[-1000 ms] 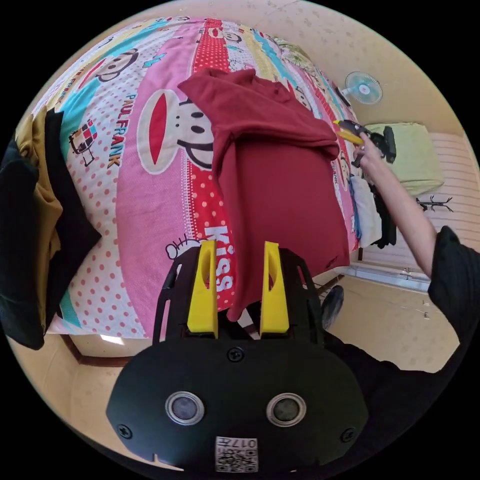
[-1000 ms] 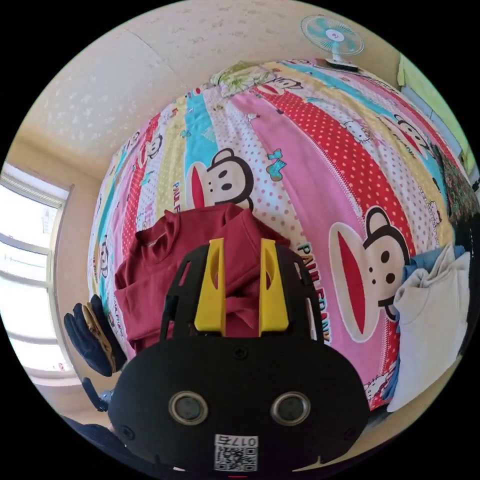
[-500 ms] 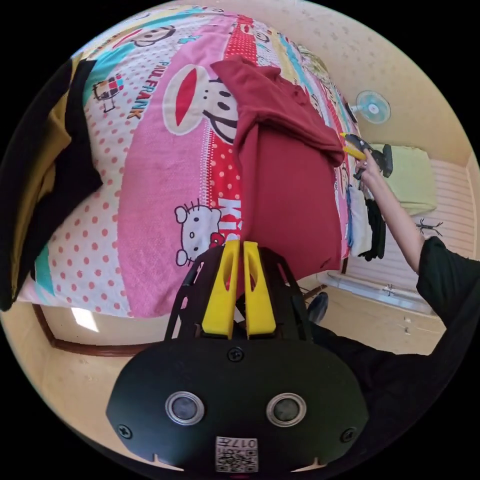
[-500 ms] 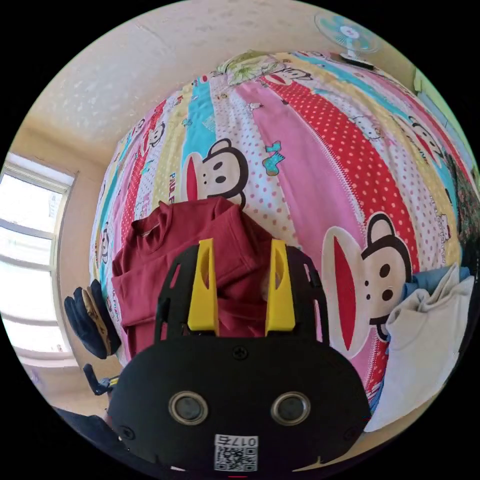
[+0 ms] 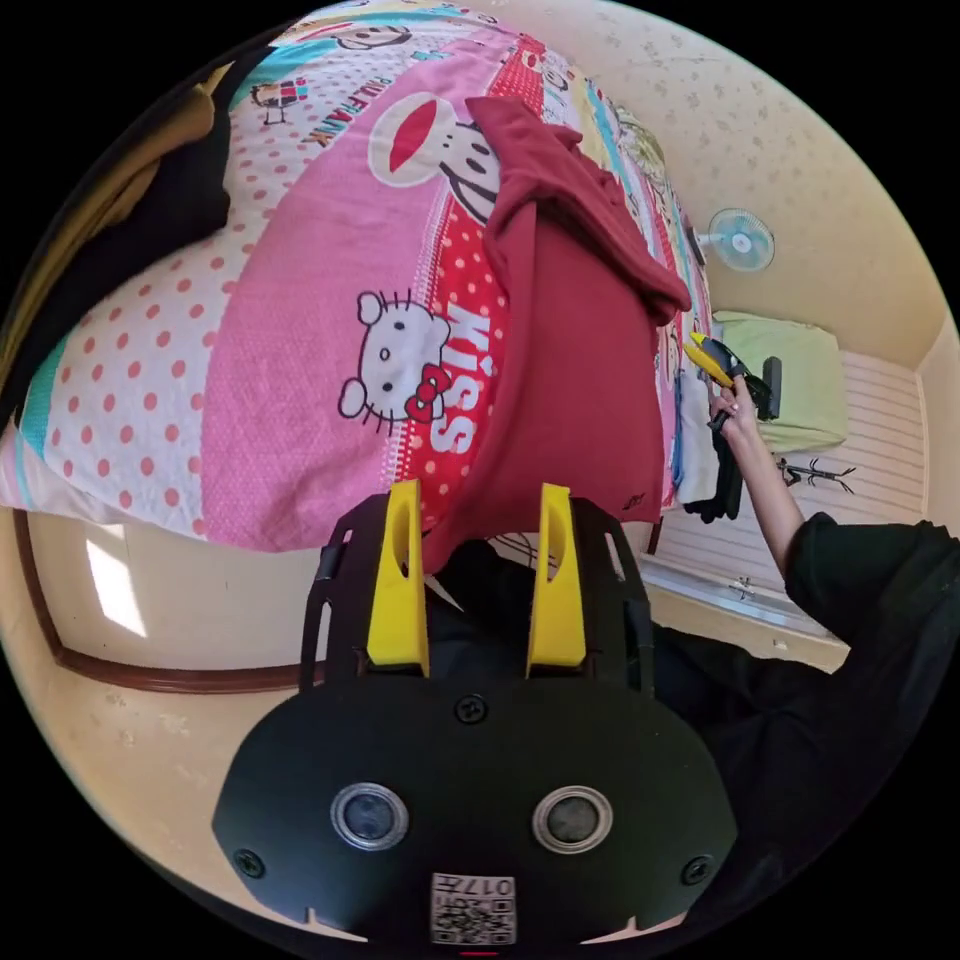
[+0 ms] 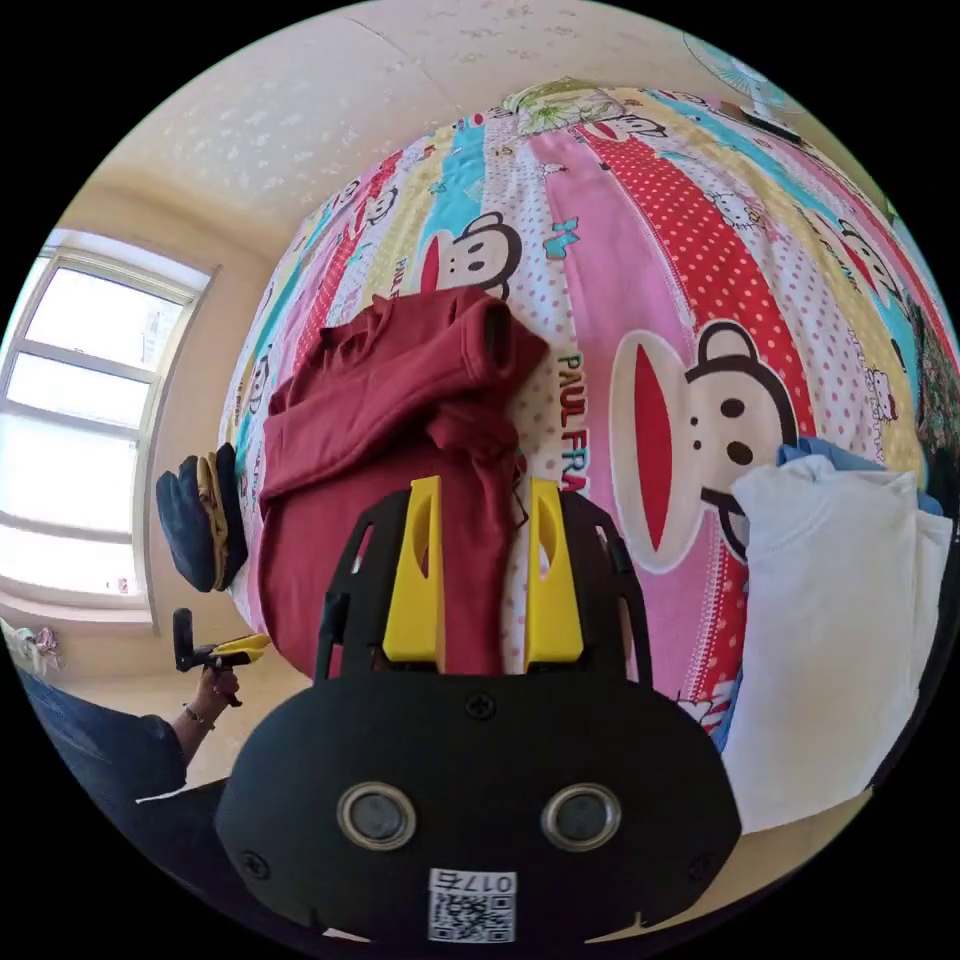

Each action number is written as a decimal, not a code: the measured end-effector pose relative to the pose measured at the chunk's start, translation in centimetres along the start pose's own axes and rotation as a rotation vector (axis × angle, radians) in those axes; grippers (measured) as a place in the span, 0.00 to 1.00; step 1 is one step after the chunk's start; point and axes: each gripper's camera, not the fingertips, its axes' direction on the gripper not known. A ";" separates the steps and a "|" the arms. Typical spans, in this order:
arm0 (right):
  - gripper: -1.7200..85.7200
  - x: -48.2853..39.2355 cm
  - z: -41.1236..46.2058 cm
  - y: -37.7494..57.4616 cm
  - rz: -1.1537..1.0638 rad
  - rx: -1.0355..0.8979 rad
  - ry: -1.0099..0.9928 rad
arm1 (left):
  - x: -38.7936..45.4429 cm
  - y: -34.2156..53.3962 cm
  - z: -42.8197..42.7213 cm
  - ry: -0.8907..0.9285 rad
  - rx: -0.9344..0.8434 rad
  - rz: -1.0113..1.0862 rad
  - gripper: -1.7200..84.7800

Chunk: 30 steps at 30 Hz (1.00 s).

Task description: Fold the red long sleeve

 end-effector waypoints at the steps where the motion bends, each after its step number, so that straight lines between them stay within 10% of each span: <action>1: 0.17 0.3 0.1 1.7 0.000 -0.042 -0.010 | 0.0 0.2 0.5 -0.016 -0.023 0.005 0.21; 7: 0.17 3.7 0.9 15.5 0.150 -0.411 0.015 | -0.2 -0.1 4.7 -0.176 -0.202 0.111 0.22; 17: 0.07 9.2 -0.1 16.2 0.238 -0.514 -0.460 | -2.4 2.1 1.5 0.182 -0.208 0.083 0.05; 25: 0.05 8.5 -15.3 23.6 0.183 -0.434 -0.896 | 1.3 12.5 -10.5 0.575 -0.082 0.058 0.02; 30: 0.05 6.8 -18.6 16.9 0.054 -0.144 -1.172 | 1.2 7.8 -14.3 0.840 0.307 0.065 0.02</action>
